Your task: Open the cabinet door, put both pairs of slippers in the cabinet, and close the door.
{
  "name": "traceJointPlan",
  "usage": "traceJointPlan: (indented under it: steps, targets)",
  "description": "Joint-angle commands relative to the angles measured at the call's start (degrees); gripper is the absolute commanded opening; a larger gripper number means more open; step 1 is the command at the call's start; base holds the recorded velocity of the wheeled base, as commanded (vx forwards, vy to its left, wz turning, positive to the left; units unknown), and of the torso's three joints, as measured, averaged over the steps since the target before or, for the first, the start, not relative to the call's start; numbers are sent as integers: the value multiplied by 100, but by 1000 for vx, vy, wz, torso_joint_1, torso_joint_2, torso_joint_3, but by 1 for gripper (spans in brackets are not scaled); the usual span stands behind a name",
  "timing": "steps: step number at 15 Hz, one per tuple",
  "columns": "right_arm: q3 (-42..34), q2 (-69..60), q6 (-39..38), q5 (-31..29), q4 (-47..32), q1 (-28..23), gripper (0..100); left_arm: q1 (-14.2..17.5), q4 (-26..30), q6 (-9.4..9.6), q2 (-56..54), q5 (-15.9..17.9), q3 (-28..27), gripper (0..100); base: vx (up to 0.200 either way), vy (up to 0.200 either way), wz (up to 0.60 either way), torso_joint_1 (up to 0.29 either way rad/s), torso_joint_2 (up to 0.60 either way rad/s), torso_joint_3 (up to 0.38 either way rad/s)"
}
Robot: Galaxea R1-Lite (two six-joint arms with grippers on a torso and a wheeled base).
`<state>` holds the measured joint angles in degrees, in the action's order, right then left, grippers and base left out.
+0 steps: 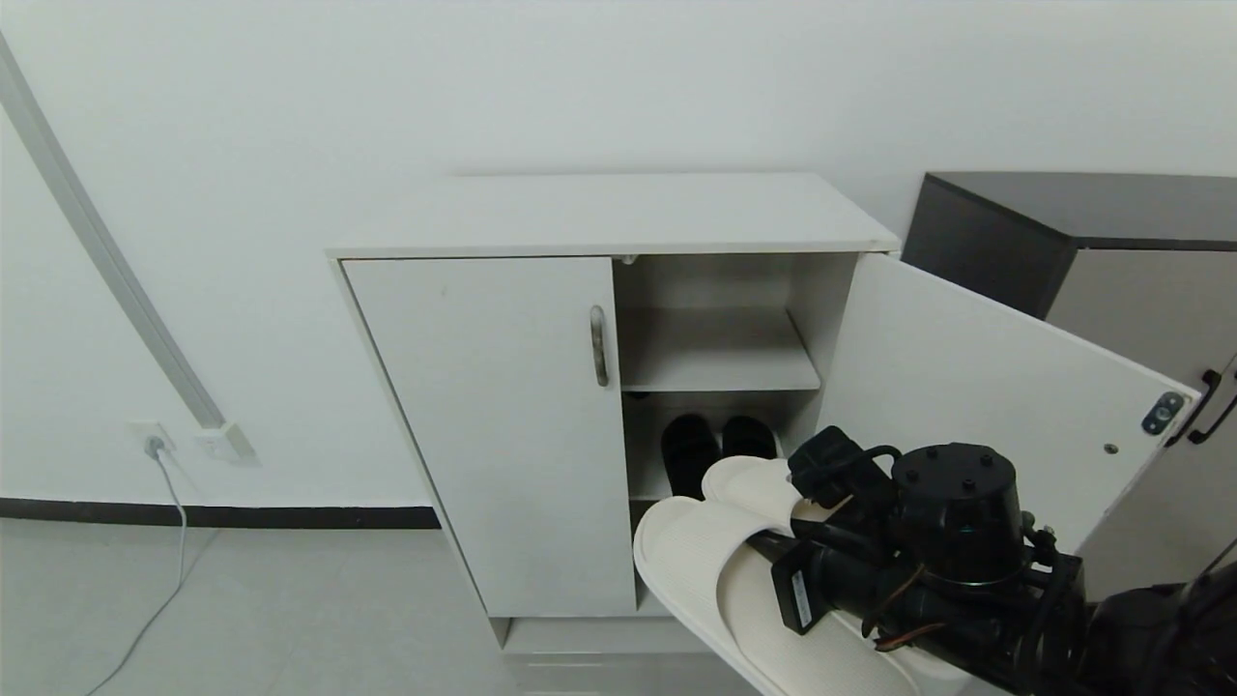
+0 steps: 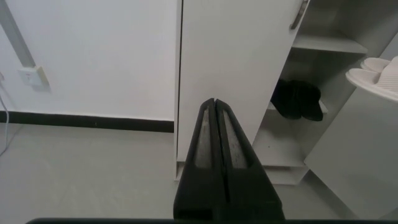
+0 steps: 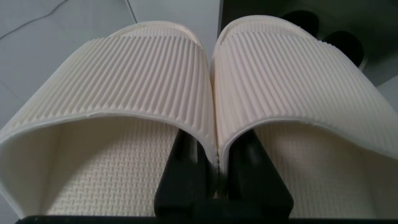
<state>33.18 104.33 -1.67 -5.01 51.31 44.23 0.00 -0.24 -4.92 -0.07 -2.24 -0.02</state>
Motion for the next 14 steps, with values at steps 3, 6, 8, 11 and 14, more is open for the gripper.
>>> traceJointPlan:
  steps: [3, 6, 8, 11, 14]
  targets:
    - [-49, -18, 18, -18, 81, 33, 0, 0, -2, -79, 7, -13, 2, 0, 0, 0, 0, -126, 460, 341]
    - [-189, 97, 26, -9, 485, 42, 0, 0, -2, -123, 7, -22, -6, 0, 0, 0, 0, -98, 453, 356]
    - [-189, 123, 26, -9, 503, 42, 0, 0, -2, -123, 7, -13, -6, 0, 0, 0, 0, -56, 454, 378]
    - [-172, 141, 26, -9, 503, 42, 0, 0, -2, -132, 7, -4, -6, 0, 0, 0, 0, -25, 406, 378]
    - [-154, 141, 26, -9, 503, 42, 0, 0, -2, -123, 7, -4, -6, 0, 0, 0, 0, 1, 116, 111]
